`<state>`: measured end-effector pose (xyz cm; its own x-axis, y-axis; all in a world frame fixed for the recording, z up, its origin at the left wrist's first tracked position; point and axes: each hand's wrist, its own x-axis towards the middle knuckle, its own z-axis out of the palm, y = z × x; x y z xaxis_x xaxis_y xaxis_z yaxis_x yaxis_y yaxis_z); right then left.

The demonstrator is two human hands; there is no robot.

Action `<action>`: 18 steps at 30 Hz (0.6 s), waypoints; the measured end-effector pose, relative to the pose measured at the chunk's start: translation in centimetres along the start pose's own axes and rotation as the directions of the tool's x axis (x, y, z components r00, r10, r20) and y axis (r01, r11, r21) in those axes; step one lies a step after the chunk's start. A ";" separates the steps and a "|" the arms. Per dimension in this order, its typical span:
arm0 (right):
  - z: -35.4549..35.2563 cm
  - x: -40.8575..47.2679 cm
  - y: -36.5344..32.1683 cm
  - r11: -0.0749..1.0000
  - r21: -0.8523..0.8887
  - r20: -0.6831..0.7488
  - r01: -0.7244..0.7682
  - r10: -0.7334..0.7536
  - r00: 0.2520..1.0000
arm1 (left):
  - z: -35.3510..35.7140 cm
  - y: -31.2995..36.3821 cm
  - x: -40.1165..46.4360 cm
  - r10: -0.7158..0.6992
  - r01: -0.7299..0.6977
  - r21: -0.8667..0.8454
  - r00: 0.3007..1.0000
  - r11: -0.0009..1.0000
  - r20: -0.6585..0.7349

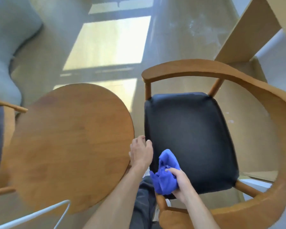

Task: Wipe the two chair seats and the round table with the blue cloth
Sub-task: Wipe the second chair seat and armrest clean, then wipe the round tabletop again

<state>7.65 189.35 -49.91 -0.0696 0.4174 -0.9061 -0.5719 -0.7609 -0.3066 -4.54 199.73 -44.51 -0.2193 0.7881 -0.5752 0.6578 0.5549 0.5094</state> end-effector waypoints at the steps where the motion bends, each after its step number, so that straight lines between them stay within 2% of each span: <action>1: -0.4 -0.6 -0.2 1.000 0.023 0.009 -0.003 0.002 1.000 | -0.4 0.0 -0.9 0.000 0.000 -0.009 1.000 1.000 0.003; 5: -0.7 -4.1 -0.8 0.998 0.050 0.097 0.040 -0.045 0.994 | -2.1 -0.5 -4.7 0.002 -0.001 -0.068 1.000 0.998 0.020; 12: 2.8 -12.0 -0.7 0.993 0.105 0.263 -0.054 0.025 0.964 | -5.7 -4.1 -9.7 -0.077 0.075 -0.304 0.997 0.950 0.006; 15: 5.7 -14.7 -1.3 0.996 0.094 0.282 0.009 -0.035 0.959 | -8.0 -4.7 -11.1 -0.092 0.082 -0.395 0.996 0.915 -0.008; 18: 8.3 -16.8 -1.6 0.995 0.068 0.324 0.073 -0.091 0.942 | -10.4 -4.7 -12.1 -0.101 0.118 -0.465 0.993 0.877 0.061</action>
<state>2.93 187.68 -31.73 -0.2781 0.6228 -0.7313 -0.6294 -0.6933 -0.3511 -12.46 190.34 -33.24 -0.2400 0.7102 -0.6619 0.2160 0.7038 0.6768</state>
